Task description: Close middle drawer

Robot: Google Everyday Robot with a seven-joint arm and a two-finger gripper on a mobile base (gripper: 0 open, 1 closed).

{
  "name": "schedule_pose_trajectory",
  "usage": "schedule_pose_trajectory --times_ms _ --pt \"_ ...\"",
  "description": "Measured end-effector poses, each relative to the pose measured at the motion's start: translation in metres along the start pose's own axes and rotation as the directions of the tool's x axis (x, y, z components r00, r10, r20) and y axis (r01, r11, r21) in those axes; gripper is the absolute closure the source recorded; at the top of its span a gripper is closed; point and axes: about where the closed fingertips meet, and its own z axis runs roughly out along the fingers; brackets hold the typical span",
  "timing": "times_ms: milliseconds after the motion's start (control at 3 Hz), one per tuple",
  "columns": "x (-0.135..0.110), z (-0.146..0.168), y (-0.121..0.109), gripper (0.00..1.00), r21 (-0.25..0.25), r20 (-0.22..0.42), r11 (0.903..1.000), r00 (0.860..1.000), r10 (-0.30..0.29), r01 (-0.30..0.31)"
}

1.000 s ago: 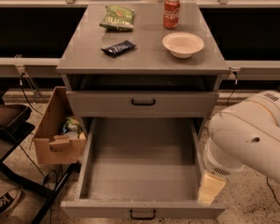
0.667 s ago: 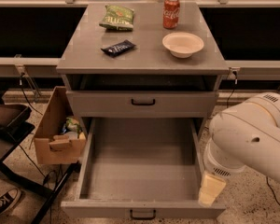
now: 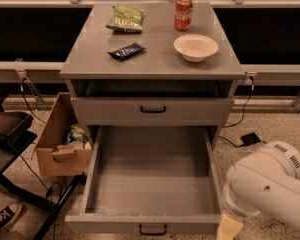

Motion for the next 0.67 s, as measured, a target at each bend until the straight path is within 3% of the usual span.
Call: schedule_pose_trajectory --times_ms 333,667 --pt "0.057 0.083 0.037 0.27 -0.048 -0.143 0.9987 0.990 0.013 -0.020" --pt "0.080 0.111 0.050 0.50 -0.031 -0.205 0.9993 0.979 0.014 -0.021"
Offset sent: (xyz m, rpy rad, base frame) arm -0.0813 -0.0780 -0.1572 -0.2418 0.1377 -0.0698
